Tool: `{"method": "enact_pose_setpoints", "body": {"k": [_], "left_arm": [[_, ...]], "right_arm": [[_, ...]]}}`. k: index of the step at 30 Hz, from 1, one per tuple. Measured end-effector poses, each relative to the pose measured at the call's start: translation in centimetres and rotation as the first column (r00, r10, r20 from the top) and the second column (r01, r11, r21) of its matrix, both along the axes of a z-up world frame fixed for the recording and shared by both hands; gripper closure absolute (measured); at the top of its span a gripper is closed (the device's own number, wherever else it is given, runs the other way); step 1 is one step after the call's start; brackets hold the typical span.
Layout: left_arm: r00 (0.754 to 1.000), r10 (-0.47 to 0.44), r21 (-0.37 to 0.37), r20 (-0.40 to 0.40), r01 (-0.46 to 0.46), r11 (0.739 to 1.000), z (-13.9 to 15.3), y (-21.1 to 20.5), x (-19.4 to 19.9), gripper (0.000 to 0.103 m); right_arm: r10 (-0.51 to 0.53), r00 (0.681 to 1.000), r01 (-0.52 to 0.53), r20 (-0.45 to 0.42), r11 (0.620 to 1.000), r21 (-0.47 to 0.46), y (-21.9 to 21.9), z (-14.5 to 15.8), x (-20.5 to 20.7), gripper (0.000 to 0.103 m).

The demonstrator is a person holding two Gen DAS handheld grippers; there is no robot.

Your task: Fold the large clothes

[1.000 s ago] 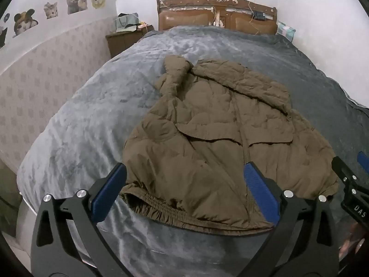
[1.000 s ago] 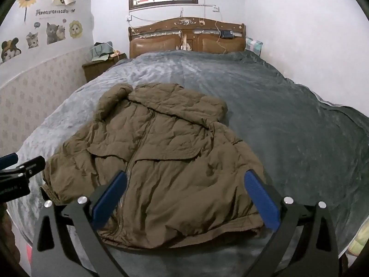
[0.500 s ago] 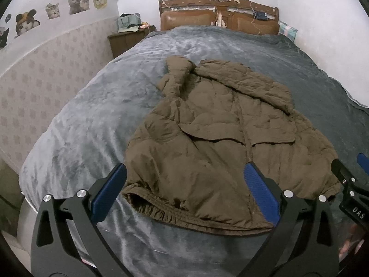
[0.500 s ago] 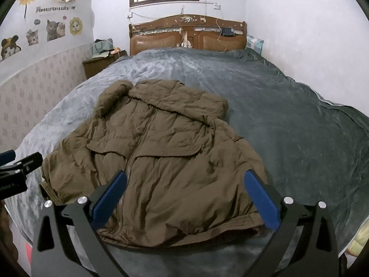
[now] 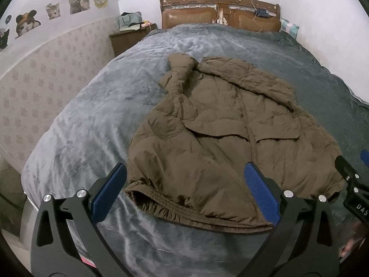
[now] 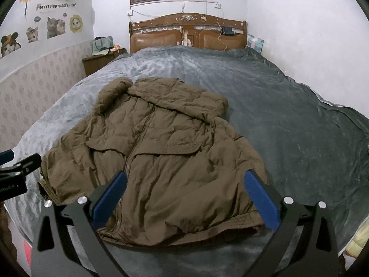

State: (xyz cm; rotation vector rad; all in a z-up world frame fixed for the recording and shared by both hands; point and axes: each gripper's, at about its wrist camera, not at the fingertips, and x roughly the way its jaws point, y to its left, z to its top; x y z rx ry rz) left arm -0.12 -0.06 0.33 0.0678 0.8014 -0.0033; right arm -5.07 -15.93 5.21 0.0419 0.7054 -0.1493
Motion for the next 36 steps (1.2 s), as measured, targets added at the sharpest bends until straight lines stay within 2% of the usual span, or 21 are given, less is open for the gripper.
{"method": "enact_pose_setpoints", "body": {"k": [36], "left_arm": [[1.0, -0.003, 0.007, -0.01, 0.003, 1.0, -0.46, 0.21, 0.45, 0.003]], "right_arm": [[0.0, 1.0, 0.0, -0.013, 1.0, -0.014, -0.08, -0.31, 0.44, 0.002]]}}
